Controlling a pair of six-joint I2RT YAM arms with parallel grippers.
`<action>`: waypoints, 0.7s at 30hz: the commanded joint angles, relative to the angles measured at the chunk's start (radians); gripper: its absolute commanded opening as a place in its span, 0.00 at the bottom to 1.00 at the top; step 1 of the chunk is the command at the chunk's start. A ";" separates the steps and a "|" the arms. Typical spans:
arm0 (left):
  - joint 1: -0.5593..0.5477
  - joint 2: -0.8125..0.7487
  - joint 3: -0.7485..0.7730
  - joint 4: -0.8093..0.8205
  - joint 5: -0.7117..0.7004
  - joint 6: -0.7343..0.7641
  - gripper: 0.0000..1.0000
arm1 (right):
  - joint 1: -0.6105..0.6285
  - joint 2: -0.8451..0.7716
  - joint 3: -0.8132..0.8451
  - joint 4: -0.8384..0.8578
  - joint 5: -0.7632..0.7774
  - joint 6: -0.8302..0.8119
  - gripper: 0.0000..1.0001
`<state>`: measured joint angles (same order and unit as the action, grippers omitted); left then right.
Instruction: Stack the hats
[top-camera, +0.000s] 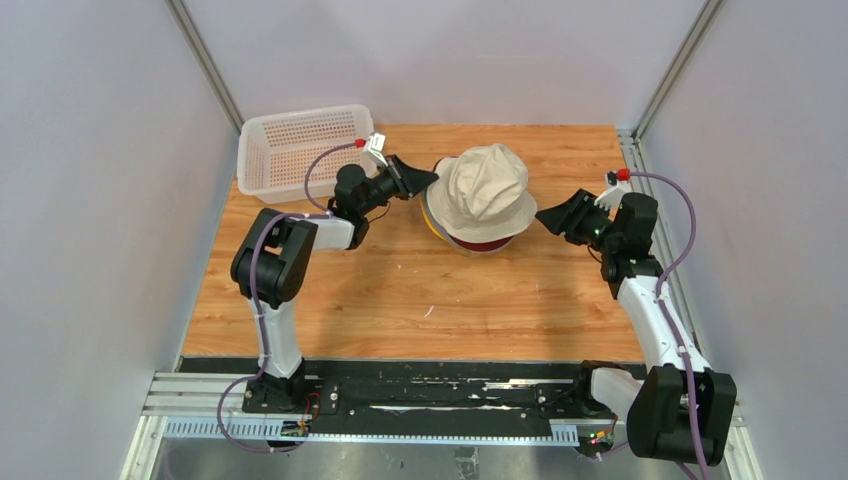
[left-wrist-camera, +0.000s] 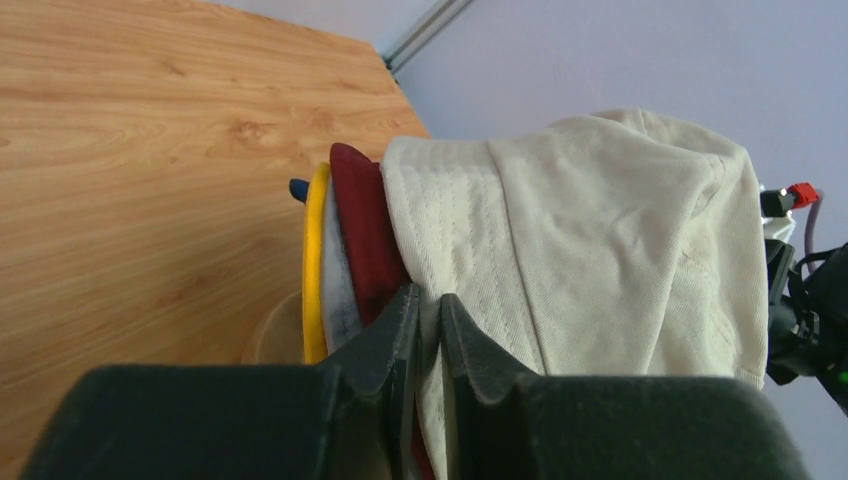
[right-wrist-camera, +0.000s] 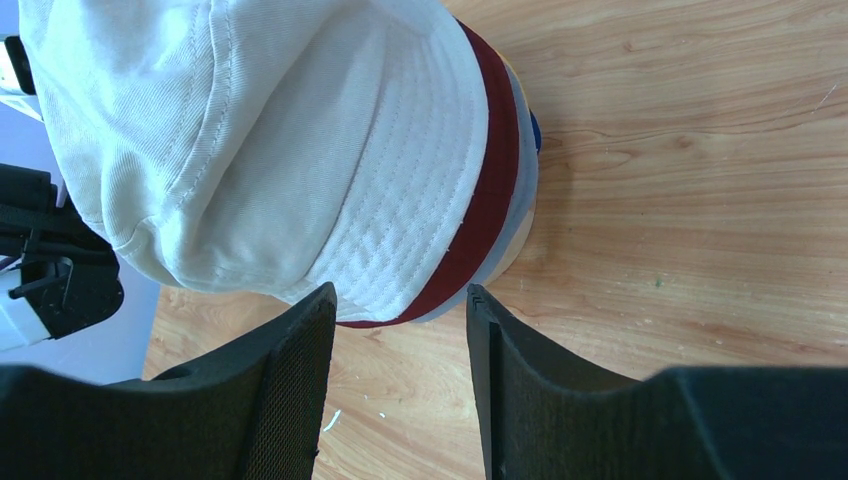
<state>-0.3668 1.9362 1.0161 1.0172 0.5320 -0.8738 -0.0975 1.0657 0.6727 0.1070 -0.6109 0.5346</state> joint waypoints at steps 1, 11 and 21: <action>0.000 0.039 0.021 0.118 0.060 -0.072 0.11 | -0.016 -0.020 -0.012 0.013 -0.013 0.010 0.50; 0.024 0.058 -0.040 0.247 0.032 -0.162 0.00 | -0.022 0.013 -0.032 0.093 -0.059 0.079 0.50; 0.025 0.078 -0.113 0.302 -0.001 -0.176 0.00 | -0.022 0.147 -0.066 0.296 -0.157 0.208 0.51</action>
<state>-0.3492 1.9873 0.9356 1.2594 0.5449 -1.0378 -0.1055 1.1816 0.6281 0.2771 -0.7116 0.6689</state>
